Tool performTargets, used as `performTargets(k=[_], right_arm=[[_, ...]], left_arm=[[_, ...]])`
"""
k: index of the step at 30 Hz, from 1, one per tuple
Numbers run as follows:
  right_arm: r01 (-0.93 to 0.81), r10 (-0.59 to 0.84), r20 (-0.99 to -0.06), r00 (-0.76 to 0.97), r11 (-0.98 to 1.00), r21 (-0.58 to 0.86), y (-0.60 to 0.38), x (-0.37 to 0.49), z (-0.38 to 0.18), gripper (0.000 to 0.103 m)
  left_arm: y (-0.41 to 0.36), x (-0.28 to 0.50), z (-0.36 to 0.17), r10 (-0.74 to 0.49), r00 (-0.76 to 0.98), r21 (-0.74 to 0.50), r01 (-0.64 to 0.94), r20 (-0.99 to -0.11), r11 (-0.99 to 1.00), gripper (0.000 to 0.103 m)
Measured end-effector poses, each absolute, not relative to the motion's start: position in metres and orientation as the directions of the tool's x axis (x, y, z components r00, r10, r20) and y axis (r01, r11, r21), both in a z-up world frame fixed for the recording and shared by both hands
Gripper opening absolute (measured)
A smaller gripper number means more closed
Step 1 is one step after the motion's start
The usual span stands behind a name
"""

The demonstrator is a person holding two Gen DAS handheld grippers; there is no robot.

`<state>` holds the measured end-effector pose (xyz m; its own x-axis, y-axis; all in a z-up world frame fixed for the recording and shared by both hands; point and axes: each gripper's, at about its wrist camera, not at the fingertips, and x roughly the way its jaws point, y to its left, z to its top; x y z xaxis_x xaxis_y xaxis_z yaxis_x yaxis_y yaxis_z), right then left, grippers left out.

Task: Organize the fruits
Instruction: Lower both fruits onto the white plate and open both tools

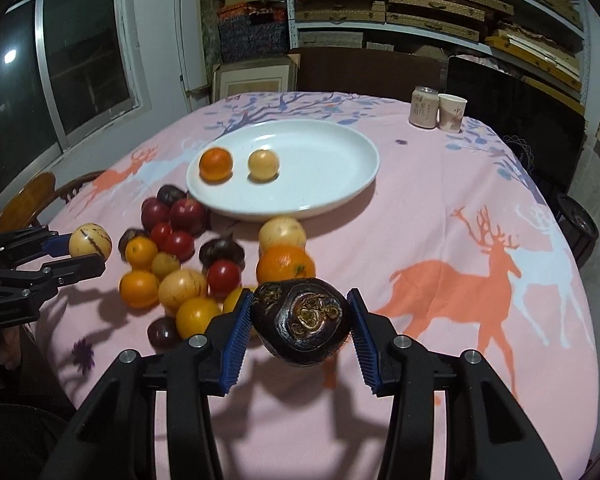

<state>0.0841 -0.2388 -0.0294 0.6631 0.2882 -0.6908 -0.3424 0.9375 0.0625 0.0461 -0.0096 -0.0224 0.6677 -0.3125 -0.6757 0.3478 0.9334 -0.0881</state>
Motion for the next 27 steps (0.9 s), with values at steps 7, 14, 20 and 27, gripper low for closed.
performTargets(k=[7,14,20,27], right_arm=[[-0.340,0.274,-0.666,0.693,0.940,0.033,-0.231,0.136,-0.002,0.048],[-0.340,0.247,-0.707,0.663,0.940,0.009,-0.208,0.206,-0.016,0.048],[-0.357,0.244,-0.721,0.649,0.934,-0.005,-0.183,0.241,-0.031,0.048],[-0.351,0.242,-0.672,0.699,0.936,-0.028,-0.176,0.232,-0.018,0.070]], left_arm=[[-0.017,0.113,-0.007,-0.308,0.670,-0.101,0.330,-0.675,0.939,0.040],[-0.030,0.178,-0.022,-0.301,0.619,-0.118,0.319,-0.726,0.941,0.041],[-0.033,0.209,-0.036,-0.300,0.598,-0.134,0.306,-0.743,0.942,0.041],[-0.019,0.203,-0.031,-0.296,0.623,-0.146,0.281,-0.724,0.949,0.067]])
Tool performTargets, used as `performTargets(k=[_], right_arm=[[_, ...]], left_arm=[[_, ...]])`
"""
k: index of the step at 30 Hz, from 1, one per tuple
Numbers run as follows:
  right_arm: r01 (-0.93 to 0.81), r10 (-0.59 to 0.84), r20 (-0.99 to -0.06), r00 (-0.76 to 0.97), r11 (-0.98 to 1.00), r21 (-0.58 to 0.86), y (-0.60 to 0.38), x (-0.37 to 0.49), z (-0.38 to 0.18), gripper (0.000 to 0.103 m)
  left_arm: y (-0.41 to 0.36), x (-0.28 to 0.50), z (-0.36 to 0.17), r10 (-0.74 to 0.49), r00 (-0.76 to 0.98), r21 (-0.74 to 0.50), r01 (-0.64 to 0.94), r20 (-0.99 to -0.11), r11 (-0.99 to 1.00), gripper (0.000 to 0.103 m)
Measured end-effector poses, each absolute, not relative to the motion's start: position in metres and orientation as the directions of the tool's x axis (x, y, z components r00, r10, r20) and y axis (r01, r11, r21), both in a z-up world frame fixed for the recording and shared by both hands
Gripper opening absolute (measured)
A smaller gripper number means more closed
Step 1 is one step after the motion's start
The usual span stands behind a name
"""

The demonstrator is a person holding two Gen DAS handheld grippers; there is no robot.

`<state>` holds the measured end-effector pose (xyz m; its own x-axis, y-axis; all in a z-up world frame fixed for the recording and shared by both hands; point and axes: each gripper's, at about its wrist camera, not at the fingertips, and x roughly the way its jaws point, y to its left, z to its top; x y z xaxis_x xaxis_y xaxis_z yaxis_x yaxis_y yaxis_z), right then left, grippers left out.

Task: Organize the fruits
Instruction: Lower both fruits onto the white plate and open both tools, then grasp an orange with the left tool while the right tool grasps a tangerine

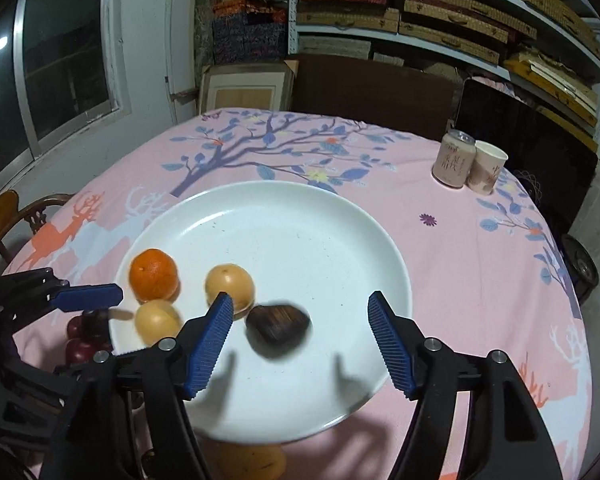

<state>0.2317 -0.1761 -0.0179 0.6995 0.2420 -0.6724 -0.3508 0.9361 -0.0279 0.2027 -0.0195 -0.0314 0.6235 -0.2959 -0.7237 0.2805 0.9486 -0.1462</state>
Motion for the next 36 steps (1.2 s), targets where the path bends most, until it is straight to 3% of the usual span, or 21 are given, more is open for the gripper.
performTargets(k=[14,21,28,29,36], right_arm=[[-0.235,0.249,-0.686,0.683,0.965,0.116,-0.247,0.136,-0.035,0.073],[-0.217,0.242,-0.691,0.681,0.968,0.125,-0.250,0.100,-0.047,0.075],[-0.207,0.233,-0.701,0.674,0.970,0.124,-0.258,0.086,-0.056,0.075],[-0.208,0.233,-0.704,0.671,0.970,0.123,-0.259,0.085,-0.058,0.075],[-0.286,0.279,-0.721,0.634,0.951,0.116,-0.243,0.081,-0.070,0.075]], left_arm=[[-0.014,0.073,-0.040,-0.368,0.566,-0.126,0.420,-0.737,0.899,0.070],[-0.022,0.055,-0.063,-0.321,0.561,-0.087,0.403,-0.763,0.911,0.069],[-0.035,0.064,-0.081,-0.323,0.549,-0.102,0.394,-0.771,0.913,0.049],[-0.034,0.066,-0.083,-0.321,0.551,-0.110,0.381,-0.771,0.918,0.039],[-0.023,0.060,-0.080,-0.348,0.561,-0.160,0.357,-0.751,0.920,0.039]])
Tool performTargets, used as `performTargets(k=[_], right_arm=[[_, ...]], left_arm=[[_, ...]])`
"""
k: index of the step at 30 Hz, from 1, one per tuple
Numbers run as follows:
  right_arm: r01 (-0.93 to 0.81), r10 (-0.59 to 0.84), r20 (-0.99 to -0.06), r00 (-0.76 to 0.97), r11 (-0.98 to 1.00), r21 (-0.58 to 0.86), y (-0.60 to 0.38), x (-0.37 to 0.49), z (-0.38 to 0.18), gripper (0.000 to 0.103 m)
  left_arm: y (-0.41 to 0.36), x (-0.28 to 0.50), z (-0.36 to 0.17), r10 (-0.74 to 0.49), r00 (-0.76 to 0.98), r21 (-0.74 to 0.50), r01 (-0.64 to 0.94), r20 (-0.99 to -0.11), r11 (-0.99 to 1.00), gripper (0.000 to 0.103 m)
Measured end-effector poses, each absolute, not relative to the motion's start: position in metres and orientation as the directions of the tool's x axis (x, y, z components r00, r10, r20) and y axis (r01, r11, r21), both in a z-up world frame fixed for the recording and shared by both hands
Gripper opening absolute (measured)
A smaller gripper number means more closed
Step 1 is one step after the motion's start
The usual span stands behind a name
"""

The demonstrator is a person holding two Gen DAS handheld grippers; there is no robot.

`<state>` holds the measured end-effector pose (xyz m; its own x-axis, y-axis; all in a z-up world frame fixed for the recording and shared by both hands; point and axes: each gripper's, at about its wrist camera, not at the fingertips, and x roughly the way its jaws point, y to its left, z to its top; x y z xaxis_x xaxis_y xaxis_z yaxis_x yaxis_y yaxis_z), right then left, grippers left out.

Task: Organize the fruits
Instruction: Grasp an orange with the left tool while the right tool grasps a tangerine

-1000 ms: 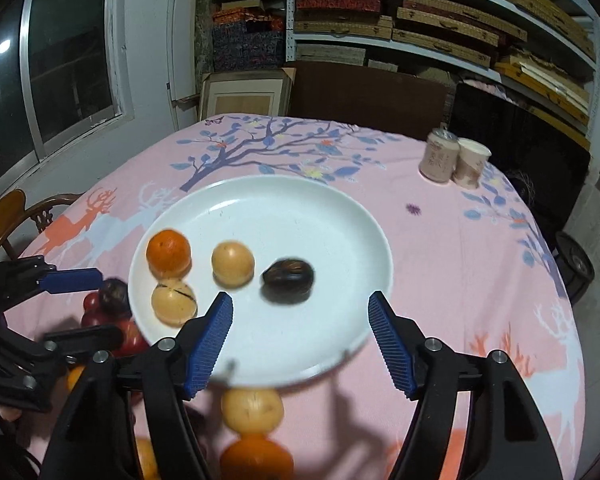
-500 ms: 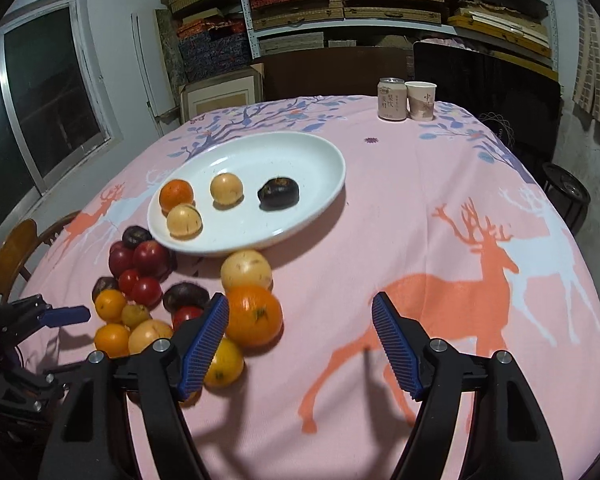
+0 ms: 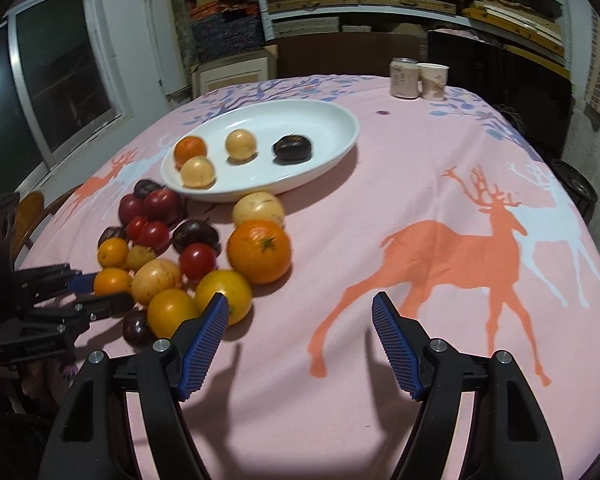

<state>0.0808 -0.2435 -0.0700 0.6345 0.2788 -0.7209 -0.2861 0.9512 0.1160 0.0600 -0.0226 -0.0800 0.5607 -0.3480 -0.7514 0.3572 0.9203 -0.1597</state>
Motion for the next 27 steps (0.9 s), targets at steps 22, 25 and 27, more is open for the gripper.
performTargets(k=[22,25,27], right_arm=[[-0.257,0.331,-0.735,0.592,0.942,0.216,-0.220,0.133,-0.075,0.046],[-0.245,0.346,-0.707,0.617,0.938,0.245,-0.233,0.127,-0.072,0.046],[-0.240,0.349,-0.692,0.632,0.937,0.254,-0.238,0.124,-0.071,0.046]], left_arm=[[-0.011,0.049,-0.071,-0.338,0.598,-0.156,0.335,-0.727,0.929,0.039],[-0.009,0.046,-0.067,-0.344,0.610,-0.158,0.338,-0.714,0.928,0.039],[-0.008,0.045,-0.063,-0.356,0.618,-0.165,0.344,-0.701,0.924,0.039]])
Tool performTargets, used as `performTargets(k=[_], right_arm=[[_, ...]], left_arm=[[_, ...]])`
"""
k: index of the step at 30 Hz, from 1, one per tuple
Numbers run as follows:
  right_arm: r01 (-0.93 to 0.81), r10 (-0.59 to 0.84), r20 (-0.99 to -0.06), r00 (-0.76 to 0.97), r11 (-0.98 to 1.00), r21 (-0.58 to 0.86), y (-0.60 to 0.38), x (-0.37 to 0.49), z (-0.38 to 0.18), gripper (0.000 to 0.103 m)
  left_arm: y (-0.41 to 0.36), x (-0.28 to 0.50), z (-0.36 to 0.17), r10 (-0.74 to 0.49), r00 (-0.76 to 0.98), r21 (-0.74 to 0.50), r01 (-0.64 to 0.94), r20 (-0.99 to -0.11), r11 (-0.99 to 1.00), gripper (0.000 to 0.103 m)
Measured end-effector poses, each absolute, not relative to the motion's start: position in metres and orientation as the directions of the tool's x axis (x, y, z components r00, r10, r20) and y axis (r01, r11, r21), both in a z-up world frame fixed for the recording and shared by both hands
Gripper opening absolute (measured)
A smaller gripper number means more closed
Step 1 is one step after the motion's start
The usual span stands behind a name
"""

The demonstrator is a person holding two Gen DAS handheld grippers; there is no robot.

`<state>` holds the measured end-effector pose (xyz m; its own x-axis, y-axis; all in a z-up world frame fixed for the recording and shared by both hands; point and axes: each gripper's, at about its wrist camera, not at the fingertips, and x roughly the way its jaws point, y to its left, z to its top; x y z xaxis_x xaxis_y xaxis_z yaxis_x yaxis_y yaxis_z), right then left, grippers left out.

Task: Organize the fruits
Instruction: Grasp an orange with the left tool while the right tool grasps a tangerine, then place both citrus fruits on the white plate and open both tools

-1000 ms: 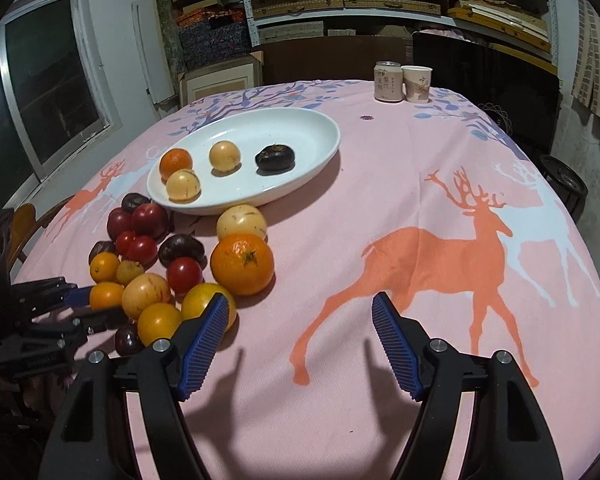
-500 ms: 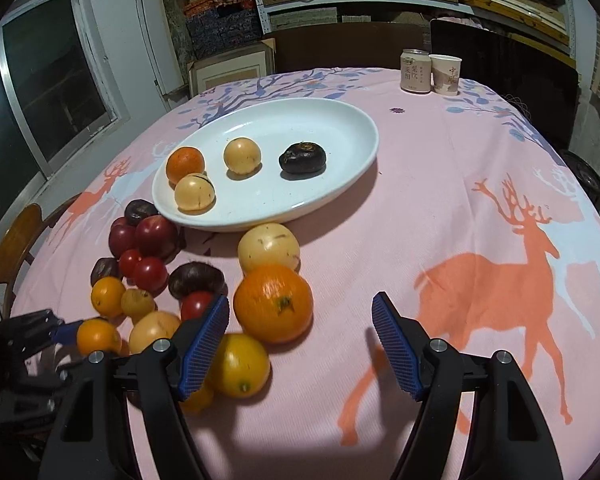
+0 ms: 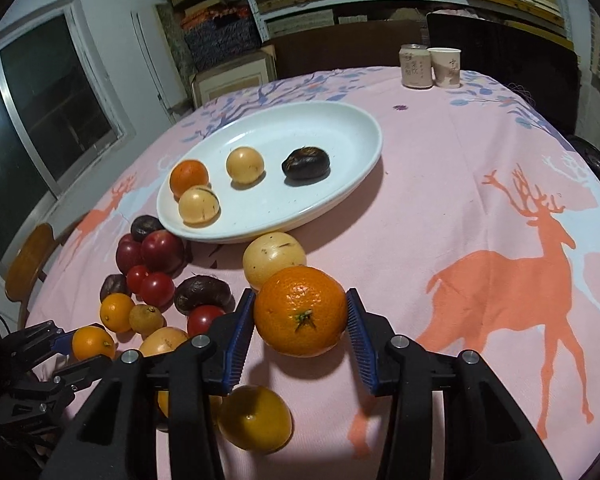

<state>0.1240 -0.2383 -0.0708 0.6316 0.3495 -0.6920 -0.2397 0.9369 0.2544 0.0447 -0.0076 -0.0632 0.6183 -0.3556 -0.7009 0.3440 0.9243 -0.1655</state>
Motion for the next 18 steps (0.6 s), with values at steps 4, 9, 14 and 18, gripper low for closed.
performTargets(k=[4,9,14,18], right_arm=[[-0.239,0.359,-0.667,0.653,0.933,0.268,-0.246,0.118,-0.067,0.046],[-0.246,0.365,-0.654,0.663,0.931,0.270,-0.249,0.116,-0.057,0.046],[-0.273,0.364,-0.626,0.690,0.931,0.241,-0.248,0.120,-0.032,0.046],[-0.285,0.367,-0.614,0.699,0.930,0.232,-0.243,0.141,-0.013,0.046]], left_arm=[[-0.006,0.043,-0.059,-0.363,0.628,-0.171,0.346,-0.688,0.923,0.039],[-0.006,0.043,-0.049,-0.359,0.647,-0.160,0.346,-0.673,0.925,0.039],[-0.005,0.059,-0.023,-0.350,0.678,-0.145,0.341,-0.646,0.929,0.039],[-0.004,0.095,0.004,-0.330,0.708,-0.134,0.320,-0.625,0.938,0.039]])
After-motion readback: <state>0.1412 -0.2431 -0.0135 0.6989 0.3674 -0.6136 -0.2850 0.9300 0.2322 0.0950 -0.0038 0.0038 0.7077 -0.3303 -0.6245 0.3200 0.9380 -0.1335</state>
